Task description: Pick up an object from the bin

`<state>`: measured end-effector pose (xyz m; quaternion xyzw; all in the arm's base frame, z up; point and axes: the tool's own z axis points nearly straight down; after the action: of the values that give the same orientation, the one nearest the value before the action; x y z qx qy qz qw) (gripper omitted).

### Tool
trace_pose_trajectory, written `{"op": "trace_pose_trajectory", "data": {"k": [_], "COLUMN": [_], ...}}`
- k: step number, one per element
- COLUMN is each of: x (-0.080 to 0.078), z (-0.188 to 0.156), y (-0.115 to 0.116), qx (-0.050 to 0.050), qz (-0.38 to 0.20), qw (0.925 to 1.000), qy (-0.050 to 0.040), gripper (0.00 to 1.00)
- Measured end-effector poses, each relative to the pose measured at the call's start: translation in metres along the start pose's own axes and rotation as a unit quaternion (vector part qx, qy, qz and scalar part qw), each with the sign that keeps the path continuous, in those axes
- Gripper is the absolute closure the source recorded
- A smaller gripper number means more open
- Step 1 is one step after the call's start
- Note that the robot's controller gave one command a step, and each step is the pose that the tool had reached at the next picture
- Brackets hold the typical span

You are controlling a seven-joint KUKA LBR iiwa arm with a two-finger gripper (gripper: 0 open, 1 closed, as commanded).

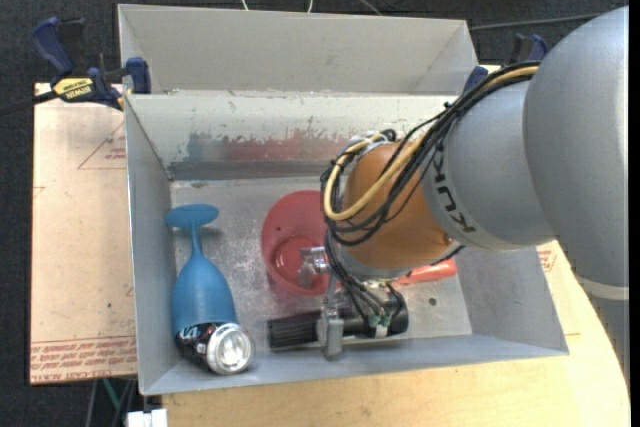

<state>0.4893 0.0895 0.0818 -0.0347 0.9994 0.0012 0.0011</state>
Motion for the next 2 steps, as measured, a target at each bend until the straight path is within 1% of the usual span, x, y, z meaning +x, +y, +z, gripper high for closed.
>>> {"op": "trace_pose_trajectory", "data": {"k": [1, 2], "x": [-0.008, -0.002], "z": [-0.067, 0.003], "y": [-0.137, -0.011], "qx": [0.000, -0.002], "qz": [-0.096, -0.018], "qw": [0.9954, 0.9998], "qy": [-0.0052, 0.0003], "gripper": [0.00, 0.00]}}
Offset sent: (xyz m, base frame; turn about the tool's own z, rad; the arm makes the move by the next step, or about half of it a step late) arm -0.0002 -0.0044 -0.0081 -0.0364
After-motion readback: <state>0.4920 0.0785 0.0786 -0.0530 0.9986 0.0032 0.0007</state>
